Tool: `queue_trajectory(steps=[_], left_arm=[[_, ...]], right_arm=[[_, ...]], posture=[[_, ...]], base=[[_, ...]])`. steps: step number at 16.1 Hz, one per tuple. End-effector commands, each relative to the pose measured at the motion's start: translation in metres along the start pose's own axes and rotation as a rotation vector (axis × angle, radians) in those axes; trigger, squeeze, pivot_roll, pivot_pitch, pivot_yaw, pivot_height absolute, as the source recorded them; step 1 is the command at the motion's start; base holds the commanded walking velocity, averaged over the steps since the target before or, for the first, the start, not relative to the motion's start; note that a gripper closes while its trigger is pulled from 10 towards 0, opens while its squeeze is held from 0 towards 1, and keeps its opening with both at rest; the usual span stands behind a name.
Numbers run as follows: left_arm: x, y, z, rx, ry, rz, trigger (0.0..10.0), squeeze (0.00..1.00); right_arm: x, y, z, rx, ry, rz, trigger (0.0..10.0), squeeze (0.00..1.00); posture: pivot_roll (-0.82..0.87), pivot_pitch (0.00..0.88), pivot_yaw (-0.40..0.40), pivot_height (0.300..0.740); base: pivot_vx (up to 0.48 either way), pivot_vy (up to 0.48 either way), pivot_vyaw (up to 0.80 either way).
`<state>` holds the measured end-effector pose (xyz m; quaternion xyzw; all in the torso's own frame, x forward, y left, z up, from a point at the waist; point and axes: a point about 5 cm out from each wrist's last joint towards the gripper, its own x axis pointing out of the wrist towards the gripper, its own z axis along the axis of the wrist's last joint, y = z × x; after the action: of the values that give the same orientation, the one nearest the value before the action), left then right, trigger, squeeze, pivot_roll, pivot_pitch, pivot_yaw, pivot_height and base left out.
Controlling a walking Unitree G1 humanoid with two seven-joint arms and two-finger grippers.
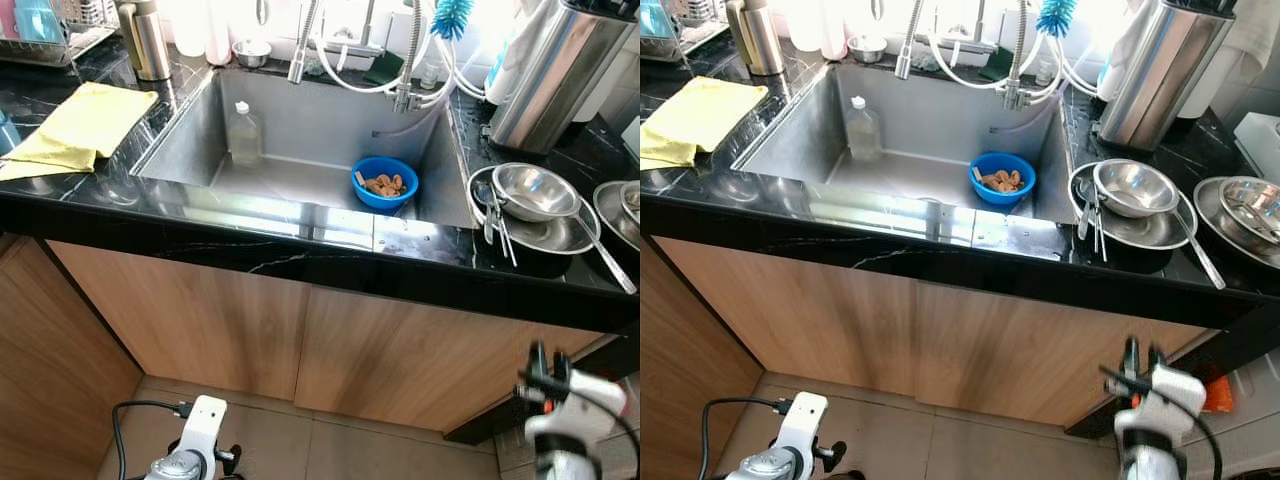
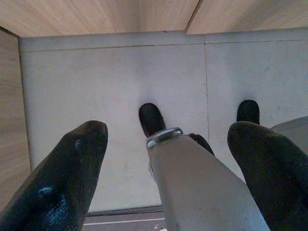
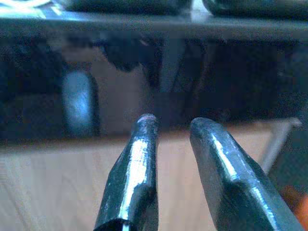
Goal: Kitchen organization
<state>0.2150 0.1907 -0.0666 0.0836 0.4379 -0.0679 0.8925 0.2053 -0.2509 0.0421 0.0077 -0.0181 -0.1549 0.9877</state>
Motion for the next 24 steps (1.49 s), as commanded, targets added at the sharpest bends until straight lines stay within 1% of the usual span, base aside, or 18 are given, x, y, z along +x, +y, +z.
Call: queue_trajectory(steps=[1, 2, 6, 8, 9, 10, 11, 12, 15, 16, 17, 19, 22, 24], left_arm=[[-0.001, -0.003, -0.008, 0.010, 0.034, -0.014, 10.0, 0.00], [-0.001, -0.003, -0.008, 0.008, 0.036, -0.012, 10.0, 0.00], [-0.001, -0.003, -0.010, 0.011, 0.039, -0.013, 10.0, 0.00], [-0.001, -0.003, -0.010, 0.012, 0.040, -0.014, 10.0, 0.00], [-0.001, -0.003, -0.010, 0.014, 0.040, -0.015, 10.0, 0.00], [-0.001, -0.003, -0.010, 0.015, 0.041, -0.017, 10.0, 0.00], [-0.001, -0.004, -0.010, 0.016, 0.040, -0.018, 10.0, 0.00], [-0.001, -0.004, -0.010, 0.013, 0.039, -0.017, 10.0, 0.00], [-0.001, -0.004, -0.009, 0.008, 0.038, -0.016, 10.0, 0.00], [-0.001, -0.004, -0.009, 0.007, 0.037, -0.016, 10.0, 0.00], [-0.001, -0.004, -0.008, 0.006, 0.036, -0.014, 10.0, 0.00], [-0.001, -0.004, -0.008, 0.005, 0.035, -0.013, 10.0, 0.00], [0.000, -0.004, -0.008, 0.004, 0.036, -0.013, 10.0, 0.00], [0.000, -0.004, -0.008, 0.003, 0.035, -0.012, 10.0, 0.00]], right_arm=[[0.002, -0.002, 0.005, 0.000, -0.008, 0.003, 10.0, 0.00], [0.012, 0.008, 0.020, 0.008, -0.047, 0.051, 10.0, 0.00], [0.018, 0.025, 0.039, 0.026, -0.070, 0.153, 10.0, 0.00], [0.019, 0.027, 0.043, 0.029, -0.074, 0.166, 10.0, 0.00], [0.020, 0.028, 0.045, 0.028, -0.077, 0.177, 10.0, 0.02], [0.020, 0.030, 0.046, 0.032, -0.079, 0.191, 10.0, 0.76], [0.020, 0.032, 0.049, 0.024, -0.073, 0.204, 10.0, 1.00], [0.021, 0.034, 0.053, 0.022, -0.068, 0.210, 10.0, 1.00], [0.025, 0.035, 0.055, 0.014, -0.061, 0.213, 10.0, 1.00], [0.026, 0.036, 0.056, 0.008, -0.059, 0.215, 10.0, 0.85], [0.030, 0.037, 0.060, -0.006, -0.070, 0.219, 10.0, 0.00], [0.035, 0.039, 0.065, -0.007, -0.082, 0.222, 10.0, 0.00], [0.044, 0.047, 0.073, -0.020, -0.107, 0.260, 10.0, 0.00], [0.046, 0.050, 0.075, -0.022, -0.112, 0.274, 10.0, 0.00]], posture=[[0.16, 0.102, -0.110, 0.736], [0.16, 0.097, -0.112, 0.736], [0.16, 0.077, -0.112, 0.736], [0.16, 0.076, -0.112, 0.736], [0.16, 0.071, -0.113, 0.736], [0.16, 0.070, -0.113, 0.736], [0.16, 0.078, -0.115, 0.736], [0.16, 0.085, -0.118, 0.736], [0.16, 0.096, -0.116, 0.736], [0.16, 0.098, -0.115, 0.736], [0.15, 0.102, -0.114, 0.736], [0.15, 0.104, -0.114, 0.736], [0.15, 0.105, -0.113, 0.736], [0.16, 0.105, -0.113, 0.736]], base=[[0.000, 0.000, 0.00], [0.000, 0.000, 0.00], [0.000, 0.000, 0.00], [0.000, 0.000, 0.00], [0.000, 0.000, 0.00], [0.000, 0.000, 0.00], [0.000, 0.000, 0.00], [0.000, 0.000, 0.00], [0.000, 0.000, 0.00], [0.000, 0.000, 0.00], [0.000, 0.000, 0.00], [0.000, 0.000, 0.00], [0.000, 0.000, 0.00], [0.000, 0.000, 0.00]])
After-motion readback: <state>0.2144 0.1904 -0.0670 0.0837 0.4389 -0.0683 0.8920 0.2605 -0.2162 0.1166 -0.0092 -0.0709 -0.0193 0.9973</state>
